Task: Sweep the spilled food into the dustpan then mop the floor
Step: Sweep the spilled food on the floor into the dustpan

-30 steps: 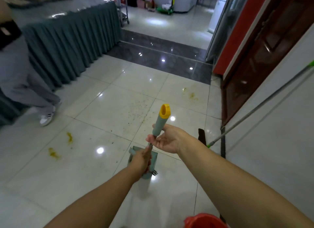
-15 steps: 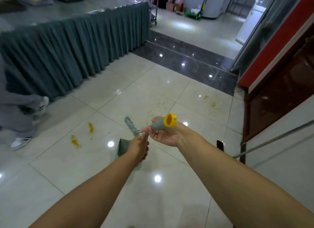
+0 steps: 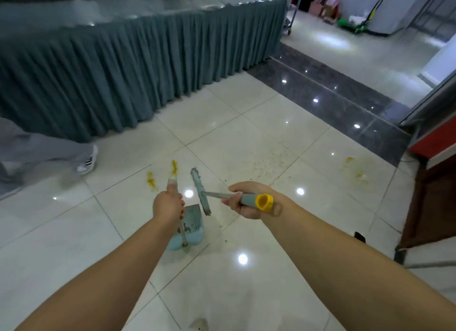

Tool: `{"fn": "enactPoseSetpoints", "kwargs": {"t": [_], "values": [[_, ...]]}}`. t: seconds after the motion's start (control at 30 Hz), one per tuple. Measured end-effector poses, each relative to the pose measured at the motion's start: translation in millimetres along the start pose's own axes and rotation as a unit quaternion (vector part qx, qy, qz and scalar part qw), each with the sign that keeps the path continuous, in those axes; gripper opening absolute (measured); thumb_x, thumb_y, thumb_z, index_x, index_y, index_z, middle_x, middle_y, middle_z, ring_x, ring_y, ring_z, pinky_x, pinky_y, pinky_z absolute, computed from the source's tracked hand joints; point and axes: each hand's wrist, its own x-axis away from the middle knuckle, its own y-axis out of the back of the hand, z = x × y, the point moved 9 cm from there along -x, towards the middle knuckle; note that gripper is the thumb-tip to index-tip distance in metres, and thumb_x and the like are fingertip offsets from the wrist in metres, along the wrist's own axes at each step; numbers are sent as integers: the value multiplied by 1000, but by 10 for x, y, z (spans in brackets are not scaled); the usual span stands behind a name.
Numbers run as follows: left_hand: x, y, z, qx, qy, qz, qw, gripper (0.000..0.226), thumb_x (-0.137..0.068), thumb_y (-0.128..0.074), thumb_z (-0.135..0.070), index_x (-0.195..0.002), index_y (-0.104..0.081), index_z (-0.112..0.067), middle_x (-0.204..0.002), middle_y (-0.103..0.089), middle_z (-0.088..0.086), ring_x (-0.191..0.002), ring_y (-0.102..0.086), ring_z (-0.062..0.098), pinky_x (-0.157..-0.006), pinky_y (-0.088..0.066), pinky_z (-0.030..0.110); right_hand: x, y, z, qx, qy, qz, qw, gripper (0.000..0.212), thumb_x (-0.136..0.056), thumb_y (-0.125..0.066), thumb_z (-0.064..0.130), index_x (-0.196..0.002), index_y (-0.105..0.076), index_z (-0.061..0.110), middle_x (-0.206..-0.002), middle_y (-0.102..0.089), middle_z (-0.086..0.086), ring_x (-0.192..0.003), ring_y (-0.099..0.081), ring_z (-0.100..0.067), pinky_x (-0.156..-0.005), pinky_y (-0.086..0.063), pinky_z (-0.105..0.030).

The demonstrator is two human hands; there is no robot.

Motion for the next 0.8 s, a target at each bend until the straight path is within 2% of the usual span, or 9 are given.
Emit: {"fn": "enactPoseSetpoints", "kwargs": {"t": [0.2,0.47,0.53,0.67,0.73,0.8], "values": [[-333,844,108,33,-14,-74,997,55,-98,-32,-53,-74,-53,-8,-61,-50,6,-50,-44,20,-51,-39,28,-422,-177,-441,78,-60,-18,995,4,-93,-46,-3,-97,-45,-4,-101,-48,-28,-29,-37,-10,-32,-42,-14],[-468,1751,306,51,-12,-197,979,55,-98,-32,-52,-63,-51,-13,-57,-51,5,-47,-45,19,-50,-39,26,-782,-617,-1128,177,-160,4,971,10,-96,-36,-3,-93,-45,-6,-95,-48,-27,-26,-38,-10,-32,-39,-13],[-457,1953,363,54,-10,-227,972,56,-98,-30,-53,-63,-50,-15,-58,-51,5,-48,-45,20,-53,-40,27,-848,-713,-1313,186,-188,13,964,11,-96,-35,-3,-92,-45,-7,-95,-48,-27,-25,-38,-10,-32,-38,-12],[-400,2244,450,70,-13,-283,956,52,-99,-30,-51,-67,-50,-16,-57,-49,3,-46,-44,17,-49,-39,26,-966,-869,-1654,204,-243,34,948,12,-96,-35,-3,-92,-45,-8,-98,-49,-27,-26,-38,-11,-33,-39,-13],[-375,2309,479,68,-18,-304,950,51,-99,-30,-49,-66,-49,-15,-58,-49,3,-47,-44,17,-47,-38,26,-1025,-922,-1810,208,-267,46,940,12,-96,-36,-3,-96,-46,-10,-108,-49,-26,-32,-39,-10,-33,-40,-13],[-351,2335,513,60,-16,-324,944,50,-99,-31,-49,-66,-49,-16,-59,-50,3,-48,-45,16,-46,-39,25,-1089,-938,-1945,197,-290,53,935,15,-96,-38,-3,-105,-45,-13,-126,-45,-26,-42,-42,-9,-33,-42,-16]]}}
